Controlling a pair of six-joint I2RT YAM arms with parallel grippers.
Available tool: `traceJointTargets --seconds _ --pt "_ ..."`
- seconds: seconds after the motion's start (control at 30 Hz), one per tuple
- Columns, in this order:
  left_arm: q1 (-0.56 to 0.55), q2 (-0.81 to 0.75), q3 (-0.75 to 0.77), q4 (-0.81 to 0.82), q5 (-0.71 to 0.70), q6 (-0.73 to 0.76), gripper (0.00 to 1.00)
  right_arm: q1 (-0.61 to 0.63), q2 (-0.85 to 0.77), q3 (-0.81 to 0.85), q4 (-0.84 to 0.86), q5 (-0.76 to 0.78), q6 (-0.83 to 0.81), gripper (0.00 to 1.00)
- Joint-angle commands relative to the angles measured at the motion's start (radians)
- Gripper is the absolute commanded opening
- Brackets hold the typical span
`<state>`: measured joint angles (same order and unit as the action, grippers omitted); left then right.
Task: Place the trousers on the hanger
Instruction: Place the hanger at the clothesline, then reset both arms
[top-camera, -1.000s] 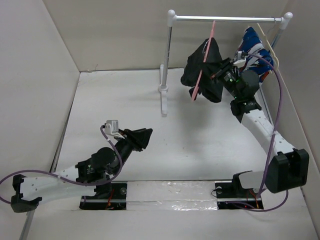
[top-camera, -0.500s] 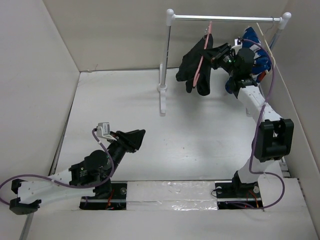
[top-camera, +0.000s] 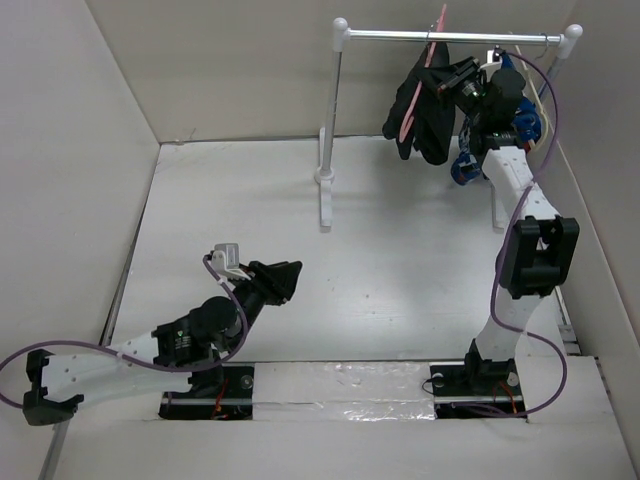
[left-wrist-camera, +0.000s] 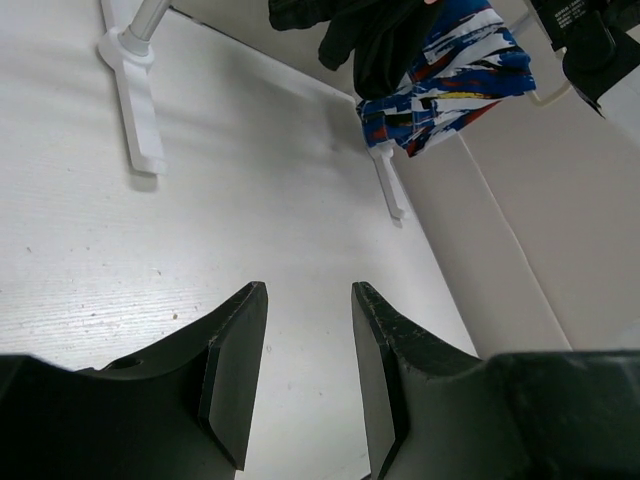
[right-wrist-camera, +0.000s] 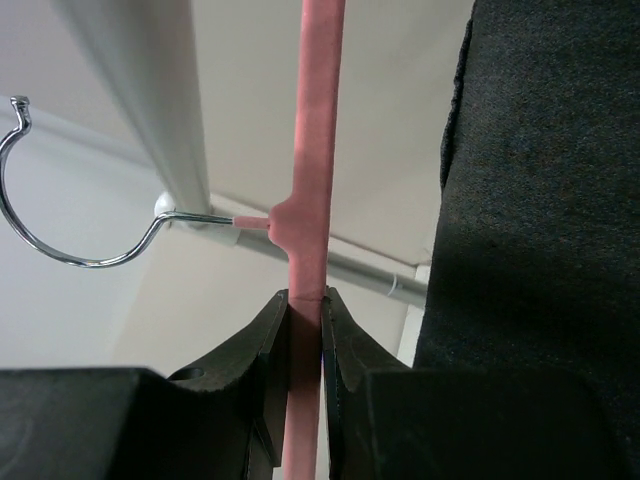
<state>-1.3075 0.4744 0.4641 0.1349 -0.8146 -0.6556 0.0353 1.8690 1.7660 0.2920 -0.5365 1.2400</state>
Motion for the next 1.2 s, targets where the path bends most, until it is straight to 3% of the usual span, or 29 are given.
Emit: traceJointTargets --seconds 0.0,0.3,0.33,0.43,0.47,0.53,0.7,0.87,1.07,1.17 --pt "-0.006 0.026 -0.013 0.06 0.006 -0.01 0.37 -0.023 0.01 0.133 0.11 -0.029 -0.005 0.0" --pt "-0.006 0.076 -0.002 0.097 0.011 -0.006 0.37 -0.032 0.044 0.057 0.136 -0.053 -0.019 0.0" --pt "-0.006 0.081 -0.001 0.103 0.012 -0.003 0.37 -0.032 0.033 0.035 0.162 -0.057 -0.019 0.04" --pt "-0.006 0.098 0.019 0.089 0.011 0.007 0.37 -0.041 0.004 -0.046 0.211 -0.059 -0.023 0.4" --pt "-0.006 0.099 0.025 0.085 0.012 0.007 0.37 -0.041 -0.005 -0.062 0.214 -0.065 -0.03 0.65" --pt "-0.006 0.102 0.03 0.091 0.011 0.011 0.39 -0.041 -0.028 -0.097 0.207 -0.074 -0.069 1.0" --pt "-0.006 0.112 0.056 0.08 0.037 0.016 0.46 -0.041 -0.172 -0.172 0.099 -0.019 -0.209 1.0" --pt "-0.006 0.127 0.093 0.04 0.063 0.008 0.54 -0.041 -0.368 -0.36 0.029 0.088 -0.353 1.0" --pt "-0.006 0.136 0.16 -0.029 0.084 -0.004 0.58 0.018 -0.775 -0.692 0.047 0.121 -0.549 1.0" --pt "-0.006 0.098 0.185 -0.083 0.075 -0.009 0.59 0.098 -1.022 -0.859 -0.06 0.095 -0.709 1.0"
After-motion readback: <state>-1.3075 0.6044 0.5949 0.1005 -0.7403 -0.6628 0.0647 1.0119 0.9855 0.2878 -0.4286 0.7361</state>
